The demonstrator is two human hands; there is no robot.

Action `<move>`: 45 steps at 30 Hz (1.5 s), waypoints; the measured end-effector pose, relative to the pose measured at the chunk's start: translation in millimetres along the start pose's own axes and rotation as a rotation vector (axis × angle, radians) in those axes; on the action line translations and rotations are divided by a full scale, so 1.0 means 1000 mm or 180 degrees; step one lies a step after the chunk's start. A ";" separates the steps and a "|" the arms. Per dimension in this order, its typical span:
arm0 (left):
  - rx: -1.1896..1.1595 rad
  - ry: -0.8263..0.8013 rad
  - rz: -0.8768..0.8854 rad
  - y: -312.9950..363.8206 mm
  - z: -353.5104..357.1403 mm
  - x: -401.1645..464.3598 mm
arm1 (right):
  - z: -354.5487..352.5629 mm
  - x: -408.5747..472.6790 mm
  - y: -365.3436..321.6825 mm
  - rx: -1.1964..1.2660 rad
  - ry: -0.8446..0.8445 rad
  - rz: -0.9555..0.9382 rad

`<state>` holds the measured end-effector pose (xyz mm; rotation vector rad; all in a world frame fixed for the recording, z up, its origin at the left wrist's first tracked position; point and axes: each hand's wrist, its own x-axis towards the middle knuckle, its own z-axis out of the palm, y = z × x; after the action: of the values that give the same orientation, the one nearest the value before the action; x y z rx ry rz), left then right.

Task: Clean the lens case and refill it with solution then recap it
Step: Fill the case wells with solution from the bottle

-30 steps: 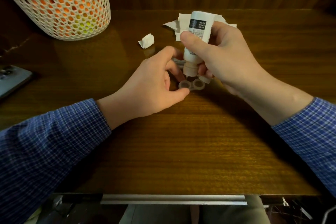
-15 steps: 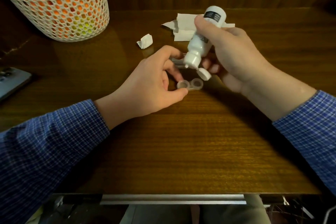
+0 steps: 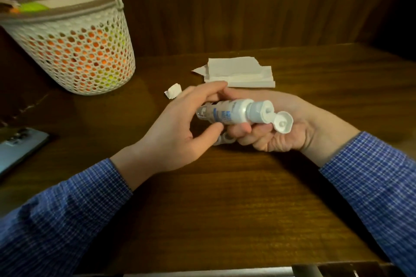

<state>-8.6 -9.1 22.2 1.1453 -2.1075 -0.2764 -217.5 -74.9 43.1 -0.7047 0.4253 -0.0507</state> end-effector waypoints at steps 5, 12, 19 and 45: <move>0.0371 0.0298 0.0275 0.000 0.000 0.001 | -0.008 -0.004 0.001 -0.0049 -0.0131 -0.0429; -0.1045 0.0384 -0.0994 0.005 0.003 -0.003 | -0.005 0.001 -0.005 -0.0122 0.0438 -0.1989; -0.1099 0.0187 -0.1023 0.004 0.001 -0.005 | -0.006 0.005 0.005 0.0028 0.0167 -0.1892; 0.0049 -0.0103 -0.0734 0.005 0.005 -0.007 | 0.000 0.006 0.007 0.0054 0.1053 -0.1894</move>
<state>-12.1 -1.2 17.7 1.4036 -2.0088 -0.3883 -213.2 -70.3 36.3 -0.7895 0.5171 -0.7390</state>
